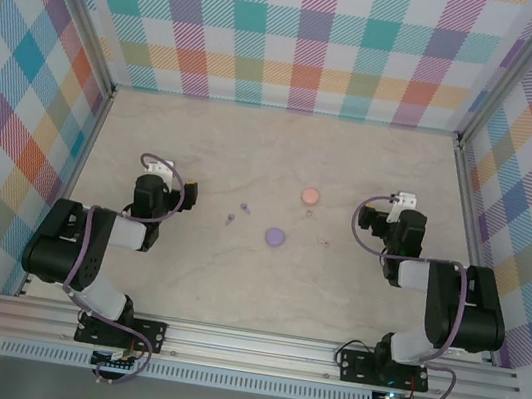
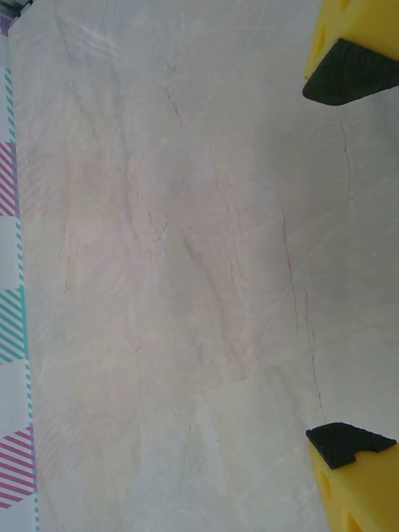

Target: Insert wireless bluetooth earbuds into charging case

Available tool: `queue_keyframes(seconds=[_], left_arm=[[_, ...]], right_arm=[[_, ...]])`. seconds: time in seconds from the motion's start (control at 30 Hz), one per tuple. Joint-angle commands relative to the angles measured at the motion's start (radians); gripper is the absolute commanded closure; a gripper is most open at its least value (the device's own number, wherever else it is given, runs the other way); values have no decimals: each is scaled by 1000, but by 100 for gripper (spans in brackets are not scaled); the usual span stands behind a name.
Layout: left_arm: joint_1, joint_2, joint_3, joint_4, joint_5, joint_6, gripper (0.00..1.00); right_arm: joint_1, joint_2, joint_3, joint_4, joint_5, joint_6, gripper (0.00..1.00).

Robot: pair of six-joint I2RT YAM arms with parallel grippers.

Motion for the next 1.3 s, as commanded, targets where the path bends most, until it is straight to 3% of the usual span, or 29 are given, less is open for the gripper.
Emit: queue_keyframes(seconds=[0.0,0.67,0.77,0.93,1.13,1.27], left_arm=[[18,2,16,-4,-10,-7,0],[19,-3,12,1,-12,-8,0],[20,-65,29,-83,-20,-14,0],[19,-244,108,-396,-55,-95,0],[18,-392,233,-776,60,-226,0],[17,-464,272,-920,134,-390,0]], right_arm=[[-6,-2,7,24,-14,10,0],[-8,-2,8,22,-14,10,0],[-7,-34,10,-3,22,24,0],[-7,-173,140,-417,78,117,0],[-3,-275,276,-834,-3,234,0],[-4,-335,326,-1014,-153,303,0]])
